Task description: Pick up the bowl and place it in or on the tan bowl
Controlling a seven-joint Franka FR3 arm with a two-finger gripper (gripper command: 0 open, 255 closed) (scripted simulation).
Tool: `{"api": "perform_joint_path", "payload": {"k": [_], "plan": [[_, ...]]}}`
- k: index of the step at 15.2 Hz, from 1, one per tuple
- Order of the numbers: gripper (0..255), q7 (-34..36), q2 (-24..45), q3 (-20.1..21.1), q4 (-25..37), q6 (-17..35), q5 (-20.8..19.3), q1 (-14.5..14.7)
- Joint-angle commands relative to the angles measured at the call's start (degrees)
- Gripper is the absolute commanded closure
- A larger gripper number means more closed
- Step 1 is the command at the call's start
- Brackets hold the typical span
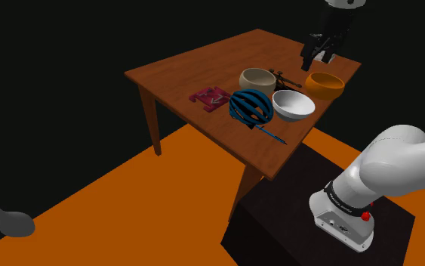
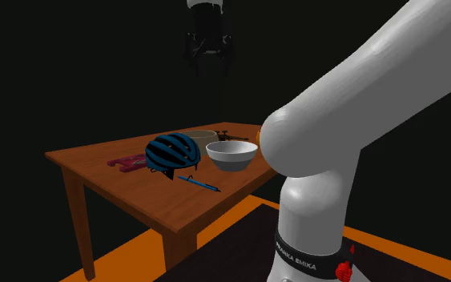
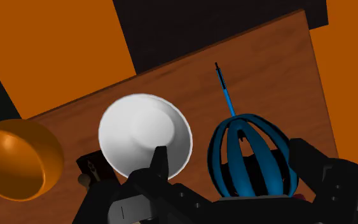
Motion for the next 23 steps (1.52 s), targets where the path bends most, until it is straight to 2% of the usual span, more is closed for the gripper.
{"api": "perform_joint_path", "payload": {"k": [1,7,12,18,23], "plan": [[0,0.0,0.0,0.0,0.0,0.0,0.0,0.0],[0,-4.9,-1.1,-8.0,-7.2,8.9,-2.9,-3.0],[0,-9.2,0.6,-15.1,-11.4,16.9,-5.1,-5.5],[0,-15.1,5.9,-24.5,-13.9,27.1,-6.5,-7.4],[0,-21.2,13.0,-33.3,-14.0,35.8,-5.3,-7.1]]}}
